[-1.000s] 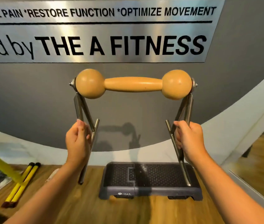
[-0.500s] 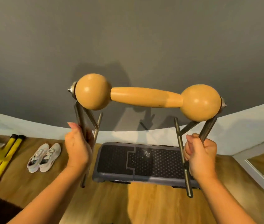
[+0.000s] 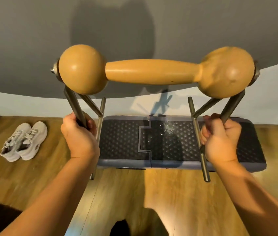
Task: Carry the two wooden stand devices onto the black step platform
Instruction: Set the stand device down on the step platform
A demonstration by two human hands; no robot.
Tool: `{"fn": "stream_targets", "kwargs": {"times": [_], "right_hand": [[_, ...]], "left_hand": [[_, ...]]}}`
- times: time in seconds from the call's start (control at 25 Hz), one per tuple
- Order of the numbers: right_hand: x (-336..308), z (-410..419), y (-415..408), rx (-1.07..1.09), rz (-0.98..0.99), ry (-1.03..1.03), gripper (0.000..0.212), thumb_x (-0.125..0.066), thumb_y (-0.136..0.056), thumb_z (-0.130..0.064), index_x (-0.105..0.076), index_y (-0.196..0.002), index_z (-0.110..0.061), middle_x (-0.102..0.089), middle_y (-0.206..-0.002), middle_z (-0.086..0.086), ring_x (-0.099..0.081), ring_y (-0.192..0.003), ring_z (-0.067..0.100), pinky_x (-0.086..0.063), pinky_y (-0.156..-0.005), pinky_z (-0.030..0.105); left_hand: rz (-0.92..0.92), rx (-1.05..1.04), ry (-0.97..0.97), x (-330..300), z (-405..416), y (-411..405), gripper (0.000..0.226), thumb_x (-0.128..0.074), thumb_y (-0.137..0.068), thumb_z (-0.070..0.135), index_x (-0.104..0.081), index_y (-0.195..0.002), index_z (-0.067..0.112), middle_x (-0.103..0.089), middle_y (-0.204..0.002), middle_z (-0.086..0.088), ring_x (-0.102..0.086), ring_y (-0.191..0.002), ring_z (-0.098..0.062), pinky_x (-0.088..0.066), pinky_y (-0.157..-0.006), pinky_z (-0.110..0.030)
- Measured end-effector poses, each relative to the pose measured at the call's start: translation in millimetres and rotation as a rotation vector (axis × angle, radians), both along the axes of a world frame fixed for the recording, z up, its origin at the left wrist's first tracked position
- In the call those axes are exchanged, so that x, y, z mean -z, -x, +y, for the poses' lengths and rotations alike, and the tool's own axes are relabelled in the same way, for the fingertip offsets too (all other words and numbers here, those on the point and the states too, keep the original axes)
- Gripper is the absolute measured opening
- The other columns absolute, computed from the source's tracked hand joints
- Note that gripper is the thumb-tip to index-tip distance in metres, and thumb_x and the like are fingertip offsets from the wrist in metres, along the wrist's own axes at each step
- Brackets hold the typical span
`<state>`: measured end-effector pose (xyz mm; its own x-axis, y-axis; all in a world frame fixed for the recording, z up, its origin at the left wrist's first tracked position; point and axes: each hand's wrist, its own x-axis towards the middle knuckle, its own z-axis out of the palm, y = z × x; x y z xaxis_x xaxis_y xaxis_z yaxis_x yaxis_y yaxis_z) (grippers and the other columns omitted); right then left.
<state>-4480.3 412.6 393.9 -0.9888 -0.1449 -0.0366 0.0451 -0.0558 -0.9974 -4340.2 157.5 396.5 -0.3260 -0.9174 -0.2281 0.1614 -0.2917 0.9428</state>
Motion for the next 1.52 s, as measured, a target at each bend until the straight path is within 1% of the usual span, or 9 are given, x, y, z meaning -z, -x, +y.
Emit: {"fn": "stream_targets", "kwargs": {"times": [0.16, 0.48, 0.6, 0.88, 1.0, 1.12, 1.24, 1.4, 1.52], "right_hand": [[101, -10, 8, 0.023, -0.031, -0.006, 0.032, -0.058, -0.087, -0.017, -0.049, -0.065, 0.005, -0.040, -0.044, -0.009, -0.034, -0.041, 0.008, -0.025, -0.041, 0.024], [224, -22, 30, 0.053, -0.047, -0.050, 0.027, -0.061, -0.086, -0.025, -0.049, -0.066, -0.011, -0.043, -0.047, -0.012, -0.038, -0.043, 0.009, -0.032, -0.044, 0.025], [244, -27, 36, 0.115, -0.040, -0.075, 0.029, -0.058, -0.088, -0.019, -0.047, -0.062, -0.015, -0.043, -0.045, -0.013, -0.039, -0.043, 0.008, -0.034, -0.046, 0.027], [283, -27, 46, 0.179, -0.073, -0.045, 0.027, -0.061, -0.076, -0.031, -0.049, -0.052, -0.028, -0.038, -0.047, -0.013, -0.033, -0.049, 0.015, -0.030, -0.049, 0.030], [294, -27, 46, 0.205, -0.079, -0.054, 0.025, -0.060, -0.075, -0.033, -0.048, -0.053, -0.027, -0.038, -0.046, -0.011, -0.035, -0.048, 0.016, -0.028, -0.049, 0.035], [306, -29, 41, 0.179, -0.054, -0.023, 0.027, -0.058, -0.079, -0.030, -0.044, -0.060, -0.018, -0.040, -0.046, -0.011, -0.036, -0.046, 0.013, -0.026, -0.049, 0.038], [316, -30, 44, 0.144, -0.035, -0.023, 0.025, -0.058, -0.082, -0.029, -0.051, -0.059, -0.022, -0.043, -0.048, -0.011, -0.038, -0.049, 0.016, -0.026, -0.052, 0.042], [326, -26, 45, 0.111, -0.069, -0.035, 0.033, -0.057, -0.084, -0.024, -0.062, -0.053, -0.030, -0.044, -0.047, -0.013, -0.038, -0.048, 0.012, -0.024, -0.051, 0.040], [328, -24, 39, 0.106, -0.147, 0.008, 0.021, -0.058, -0.080, -0.023, -0.055, -0.059, -0.023, -0.042, -0.048, -0.014, -0.036, -0.047, 0.008, -0.022, -0.052, 0.038]], "left_hand": [[-0.043, -0.039, -0.069, 99, -4, 12, 0.029, -0.036, -0.090, 0.026, -0.037, -0.061, 0.019, -0.037, -0.055, 0.003, -0.032, -0.052, -0.013, -0.026, -0.049, -0.025], [-0.001, 0.009, -0.135, 227, -29, 47, 0.035, -0.031, -0.096, 0.023, -0.037, -0.061, 0.019, -0.036, -0.054, 0.001, -0.029, -0.051, -0.014, -0.017, -0.054, -0.032], [0.016, 0.028, -0.117, 248, -31, 59, 0.038, -0.030, -0.098, 0.022, -0.037, -0.061, 0.019, -0.035, -0.055, 0.001, -0.028, -0.050, -0.014, -0.018, -0.052, -0.030], [-0.033, 0.070, -0.069, 281, -28, 65, 0.035, -0.030, -0.099, 0.021, -0.037, -0.065, 0.017, -0.034, -0.060, -0.002, -0.028, -0.053, -0.014, -0.021, -0.050, -0.028], [-0.039, 0.103, -0.049, 286, -23, 68, 0.038, -0.030, -0.098, 0.018, -0.038, -0.061, 0.018, -0.035, -0.055, 0.001, -0.026, -0.051, -0.015, -0.018, -0.050, -0.031], [-0.029, 0.112, -0.036, 293, -26, 68, 0.038, -0.032, -0.093, 0.019, -0.041, -0.057, 0.021, -0.035, -0.052, 0.002, -0.025, -0.051, -0.015, -0.014, -0.055, -0.036], [-0.015, 0.117, -0.020, 306, -28, 64, 0.031, -0.035, -0.086, 0.025, -0.043, -0.056, 0.022, -0.036, -0.053, 0.002, -0.026, -0.051, -0.015, -0.014, -0.055, -0.036], [-0.022, 0.146, -0.005, 320, -25, 58, 0.029, -0.035, -0.083, 0.028, -0.040, -0.056, 0.018, -0.034, -0.052, -0.001, -0.024, -0.051, -0.019, -0.015, -0.054, -0.037], [-0.032, 0.169, 0.005, 323, -23, 57, 0.031, -0.036, -0.080, 0.029, -0.038, -0.051, 0.017, -0.030, -0.051, -0.003, -0.020, -0.052, -0.022, -0.013, -0.054, -0.039]]}}
